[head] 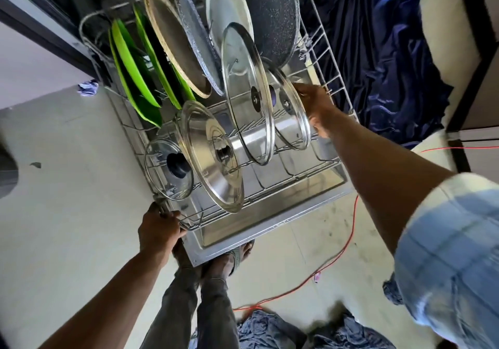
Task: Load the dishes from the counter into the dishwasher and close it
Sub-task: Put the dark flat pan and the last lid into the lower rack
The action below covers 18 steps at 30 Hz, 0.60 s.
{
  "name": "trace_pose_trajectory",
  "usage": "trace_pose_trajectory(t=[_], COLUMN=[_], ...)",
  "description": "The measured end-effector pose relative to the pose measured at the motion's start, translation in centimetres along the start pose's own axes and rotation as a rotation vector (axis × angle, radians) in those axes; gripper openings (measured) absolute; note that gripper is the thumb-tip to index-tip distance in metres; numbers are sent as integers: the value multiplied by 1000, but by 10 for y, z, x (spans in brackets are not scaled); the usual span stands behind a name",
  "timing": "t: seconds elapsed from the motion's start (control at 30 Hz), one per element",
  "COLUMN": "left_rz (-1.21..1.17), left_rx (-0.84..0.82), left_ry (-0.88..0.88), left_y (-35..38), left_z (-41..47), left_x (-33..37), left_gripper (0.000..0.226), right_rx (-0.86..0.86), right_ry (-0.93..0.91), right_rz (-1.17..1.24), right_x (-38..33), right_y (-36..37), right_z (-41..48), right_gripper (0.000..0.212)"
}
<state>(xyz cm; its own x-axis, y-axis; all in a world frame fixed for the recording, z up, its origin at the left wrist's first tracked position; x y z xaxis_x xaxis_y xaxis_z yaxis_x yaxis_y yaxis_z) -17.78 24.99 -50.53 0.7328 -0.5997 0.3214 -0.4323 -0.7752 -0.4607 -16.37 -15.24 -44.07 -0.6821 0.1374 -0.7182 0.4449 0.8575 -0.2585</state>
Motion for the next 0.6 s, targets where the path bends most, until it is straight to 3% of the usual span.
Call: trace_pose_trajectory(t=[0.2,0.3,0.43,0.6], left_rz=[1,-30,-34,28], left_rx=[-26,-63,-131,-205], left_ry=[47,56,86,93], left_y=[-4,-4,-9,-19], left_z=[1,1,5,8], left_x=[-1,-1,-2,-3], left_gripper=[43,39,28,17], right_rx=[176,288,448,461], right_ry=[86,23,-14,-3], right_rz=[111,-120,-136,-149], right_x=[-2,11,38,77], right_y=[-8,-12,-11,-8], right_z=[3,1,-24,-74], right_gripper=[29,25,36,31])
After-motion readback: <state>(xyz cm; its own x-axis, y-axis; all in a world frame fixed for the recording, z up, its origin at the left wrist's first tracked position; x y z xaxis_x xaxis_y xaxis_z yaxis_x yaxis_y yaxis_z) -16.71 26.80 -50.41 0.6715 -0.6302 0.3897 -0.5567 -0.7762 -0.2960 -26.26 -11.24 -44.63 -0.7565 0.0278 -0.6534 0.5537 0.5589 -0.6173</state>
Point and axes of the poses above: each hand's wrist, its own z-axis towards the middle knuckle, its own y-axis out of the palm, x = y × z, the point moved 3 cm from there along z, towards the middle knuckle, and after that the axes turned 5 degrees about z, right-handed, at the moved point
